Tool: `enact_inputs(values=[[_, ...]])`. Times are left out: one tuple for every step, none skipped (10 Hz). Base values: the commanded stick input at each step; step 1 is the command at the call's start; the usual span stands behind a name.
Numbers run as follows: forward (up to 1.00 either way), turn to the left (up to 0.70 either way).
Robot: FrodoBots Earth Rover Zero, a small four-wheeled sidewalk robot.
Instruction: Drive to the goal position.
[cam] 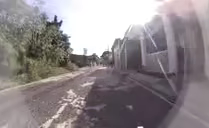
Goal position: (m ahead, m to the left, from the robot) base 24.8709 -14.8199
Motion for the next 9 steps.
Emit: enact_inputs(values=[[1.0, 0.0], [1.0, 0.0], [1.0, 0.0], [1.0, 0.0], [1.0, 0.0], [1.0, 0.0], [1.0, 0.0], [1.0, 0.0], [1.0, 0.0]])
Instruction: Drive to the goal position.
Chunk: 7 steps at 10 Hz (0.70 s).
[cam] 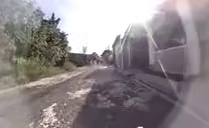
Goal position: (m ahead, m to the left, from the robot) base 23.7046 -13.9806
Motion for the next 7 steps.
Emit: enact_inputs(values=[[1.0, 0.0], [1.0, 0.0], [1.0, 0.0], [1.0, 0.0], [1.0, 0.0], [1.0, 0.0], [1.0, 0.0]])
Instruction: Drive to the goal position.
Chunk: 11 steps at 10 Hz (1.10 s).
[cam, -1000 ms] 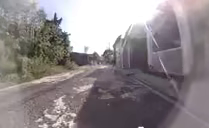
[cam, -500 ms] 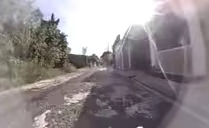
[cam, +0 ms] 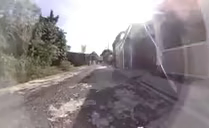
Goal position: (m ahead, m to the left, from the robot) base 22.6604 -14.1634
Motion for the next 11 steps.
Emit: enact_inputs(values=[[1.0, 0.25], [1.0, 0.12], [1.0, 0.0], [1.0, 0.0], [1.0, 0.0], [1.0, 0.0], [1.0, 0.0], [1.0, 0.0], [1.0, 0.0], [1.0, 0.0], [1.0, 0.0]])
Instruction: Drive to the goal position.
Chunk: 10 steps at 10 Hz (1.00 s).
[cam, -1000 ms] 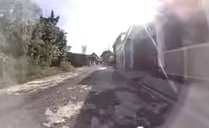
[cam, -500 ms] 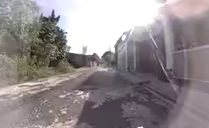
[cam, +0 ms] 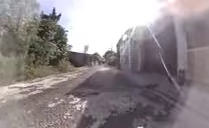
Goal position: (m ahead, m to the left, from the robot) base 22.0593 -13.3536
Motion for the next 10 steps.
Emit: enact_inputs(values=[[1.0, 0.0], [1.0, 0.0], [1.0, 0.0], [1.0, 0.0], [0.0, 0.0], [0.09, 0.0], [1.0, 0.0], [1.0, 0.0], [1.0, 0.0], [1.0, 0.0]])
